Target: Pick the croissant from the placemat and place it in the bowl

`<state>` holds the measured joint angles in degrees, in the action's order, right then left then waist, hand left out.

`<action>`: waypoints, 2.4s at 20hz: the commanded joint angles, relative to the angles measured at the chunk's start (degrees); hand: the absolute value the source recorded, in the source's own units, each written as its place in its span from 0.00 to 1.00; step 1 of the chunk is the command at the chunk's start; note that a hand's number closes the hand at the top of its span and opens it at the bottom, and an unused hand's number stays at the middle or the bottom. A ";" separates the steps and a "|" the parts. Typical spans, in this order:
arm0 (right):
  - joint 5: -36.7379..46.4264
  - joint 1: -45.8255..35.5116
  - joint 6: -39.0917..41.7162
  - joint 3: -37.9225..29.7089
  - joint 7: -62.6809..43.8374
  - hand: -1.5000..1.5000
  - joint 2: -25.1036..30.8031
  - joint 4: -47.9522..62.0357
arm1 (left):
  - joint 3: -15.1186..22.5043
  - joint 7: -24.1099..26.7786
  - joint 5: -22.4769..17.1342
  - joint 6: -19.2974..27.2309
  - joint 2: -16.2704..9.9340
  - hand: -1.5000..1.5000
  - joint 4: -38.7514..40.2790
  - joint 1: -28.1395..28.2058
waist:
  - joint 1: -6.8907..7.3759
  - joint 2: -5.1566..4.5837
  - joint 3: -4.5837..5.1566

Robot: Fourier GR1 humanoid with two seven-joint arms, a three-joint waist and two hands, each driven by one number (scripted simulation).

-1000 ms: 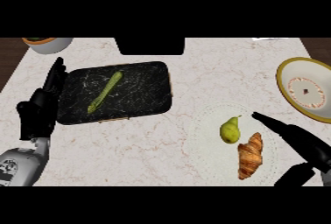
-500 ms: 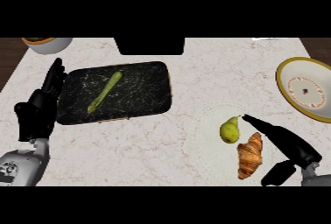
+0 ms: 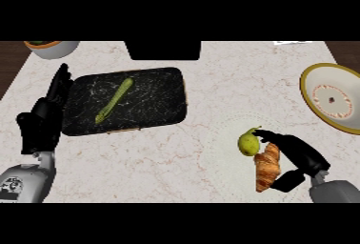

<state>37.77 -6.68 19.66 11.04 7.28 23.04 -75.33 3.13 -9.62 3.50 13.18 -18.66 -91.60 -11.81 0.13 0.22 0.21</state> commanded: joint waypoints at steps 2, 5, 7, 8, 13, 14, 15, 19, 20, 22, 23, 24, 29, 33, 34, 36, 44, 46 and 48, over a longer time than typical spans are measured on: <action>4.46 -0.89 -2.01 0.24 3.91 1.00 -1.36 2.43 | -1.56 -3.17 1.43 -1.26 1.56 0.50 -2.16 -0.33 | -0.07 -0.20 -0.21; 5.60 -1.77 -3.68 -0.60 5.41 1.00 -2.57 3.99 | -2.88 -2.77 2.04 -2.66 1.03 0.50 -3.06 0.19 | -0.03 -0.21 -0.22; 4.21 -4.32 -1.94 -3.28 7.85 1.00 -1.07 7.25 | -0.13 0.05 5.13 -0.58 4.25 0.50 -0.56 1.43 | 0.02 -0.25 -0.22; 5.54 0.58 -5.18 -0.56 5.36 1.00 -4.84 2.33 | -2.42 0.95 2.52 -2.45 3.58 0.50 0.23 0.83 | -0.16 -0.21 -0.21; 4.84 1.79 -2.97 -3.21 9.82 1.00 -1.59 -2.21 | -4.41 -1.31 3.29 -4.72 2.70 0.50 0.01 -1.91 | -0.28 -0.18 -0.21; 5.28 0.72 -3.86 -3.95 11.29 1.00 -1.87 -0.35 | -3.89 -2.61 3.43 -4.86 3.37 0.50 -3.47 1.58 | -0.09 -0.18 -0.21; 5.64 -1.85 -0.26 -2.23 -2.98 1.00 -5.91 -7.91 | -4.42 -1.95 3.34 -4.32 3.07 0.50 2.34 -3.72 | -0.48 -0.16 -0.17; 13.22 -12.79 -12.00 -1.40 -25.63 1.00 -22.39 4.44 | -1.72 -1.15 4.03 -4.40 3.85 0.50 0.74 -2.52 | 2.20 -0.78 -0.10; 12.74 -15.12 -13.17 -2.01 -30.51 1.00 -22.53 4.90 | -1.28 -1.20 3.67 -4.76 4.06 0.50 -0.54 -1.90 | 3.40 -0.67 -0.08; 10.73 -20.55 -17.50 -0.80 -37.44 1.00 -22.72 5.76 | -0.09 -2.30 4.47 -3.90 5.40 0.50 -0.61 -3.53 | 3.34 -0.64 -0.21; 10.19 -23.35 -19.85 -0.41 -40.17 1.00 -22.78 7.69 | -1.36 0.21 3.66 -4.62 4.47 0.50 0.11 -1.09 | 3.89 -0.76 -0.17; 7.94 -23.37 -24.86 0.88 -41.55 1.00 -22.84 8.01 | -1.20 -0.85 3.44 -4.60 4.93 0.50 -0.06 -3.11 | 3.42 -0.74 -0.25; 8.53 -29.69 -41.04 5.96 -50.24 1.00 -22.98 5.35 | -0.89 -0.80 4.91 -3.69 5.25 0.50 0.78 -2.63 | 2.34 -0.33 -0.20; 15.44 -33.28 -46.81 5.04 -57.78 1.00 -23.01 5.32 | -4.05 -1.95 3.49 -4.86 2.86 0.50 0.38 -3.63 | 0.71 -0.13 -0.17; 17.80 -36.21 -46.22 4.85 -61.91 1.00 -23.02 5.22 | -2.21 -1.20 4.92 -3.23 5.34 0.50 2.54 -3.35 | 0.32 -0.15 -0.14; 22.90 -35.13 -45.94 3.44 -63.53 1.00 -23.02 7.34 | -2.13 -0.29 4.92 -3.33 5.49 0.50 0.61 -0.56 | 0.18 -0.10 -0.16; 22.13 -30.92 -50.02 -5.96 -58.23 1.00 -16.92 4.26 | -3.36 -0.75 5.03 -4.61 4.59 0.50 -1.48 0.61 | -0.02 -0.20 -0.22; 17.49 -33.36 -52.19 -11.47 -53.34 1.00 -13.06 8.06 | -5.46 -1.48 2.70 -6.78 2.80 0.50 -0.45 -1.56 | 0.24 -0.39 -0.24; 16.47 -30.31 -54.00 -12.11 -50.49 1.00 -12.38 6.91 | -2.12 0.86 7.75 -2.05 6.90 0.50 1.76 -1.49 | -0.17 -0.35 -0.23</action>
<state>56.44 -38.60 -30.32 2.65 -47.17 8.05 -69.27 -0.52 -9.30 8.58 8.86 -13.93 -91.17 -12.31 0.15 -0.07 -0.01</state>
